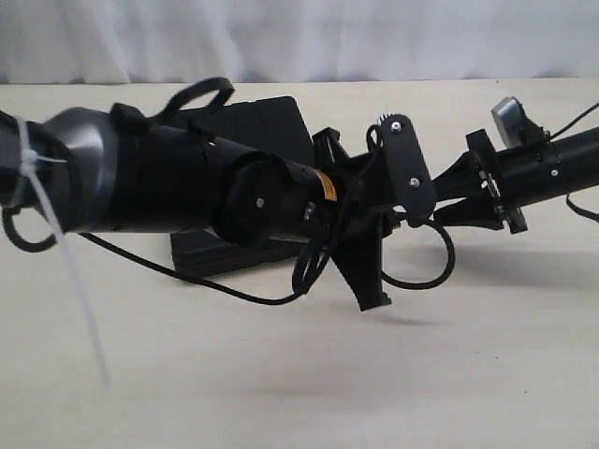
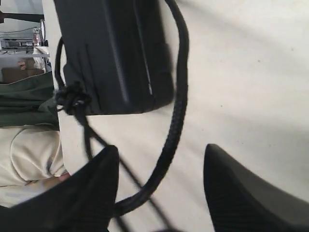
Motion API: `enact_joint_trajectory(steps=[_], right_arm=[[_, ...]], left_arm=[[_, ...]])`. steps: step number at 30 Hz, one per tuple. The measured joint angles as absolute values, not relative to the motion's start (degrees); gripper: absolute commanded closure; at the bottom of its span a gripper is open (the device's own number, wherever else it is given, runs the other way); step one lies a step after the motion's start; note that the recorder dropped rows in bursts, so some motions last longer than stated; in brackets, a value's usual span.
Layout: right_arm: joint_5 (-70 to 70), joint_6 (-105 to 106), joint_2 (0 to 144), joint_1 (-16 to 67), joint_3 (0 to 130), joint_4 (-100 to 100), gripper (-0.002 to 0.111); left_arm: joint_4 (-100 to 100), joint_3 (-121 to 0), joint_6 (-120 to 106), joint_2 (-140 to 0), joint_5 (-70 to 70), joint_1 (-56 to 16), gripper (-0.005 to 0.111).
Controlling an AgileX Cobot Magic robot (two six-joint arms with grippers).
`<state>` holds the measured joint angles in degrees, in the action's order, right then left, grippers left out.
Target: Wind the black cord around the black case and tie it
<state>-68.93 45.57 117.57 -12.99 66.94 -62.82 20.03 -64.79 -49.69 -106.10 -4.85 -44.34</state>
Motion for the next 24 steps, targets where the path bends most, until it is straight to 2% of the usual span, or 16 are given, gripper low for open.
enact_joint_trajectory(steps=[7,14,20,24], right_arm=[[-69.02,45.44,108.57,-12.99,66.92,-62.46,0.057],[-68.93,52.12,101.17,-12.99,66.97,-62.42,0.057],[-69.46,59.61,100.11,-12.99,66.97,-62.26,0.057],[-65.04,68.22,100.11,-9.96,66.29,-61.94,0.057]], left_arm=[[20.03,-67.50,-48.59,-103.98,-7.65,-40.49,0.107],[20.52,-75.68,-48.08,-103.98,-8.51,-36.24,0.107],[23.35,-80.28,-46.91,-103.89,-8.30,-32.49,0.107],[23.88,-80.60,-46.77,-103.89,-8.25,-31.38,0.107]])
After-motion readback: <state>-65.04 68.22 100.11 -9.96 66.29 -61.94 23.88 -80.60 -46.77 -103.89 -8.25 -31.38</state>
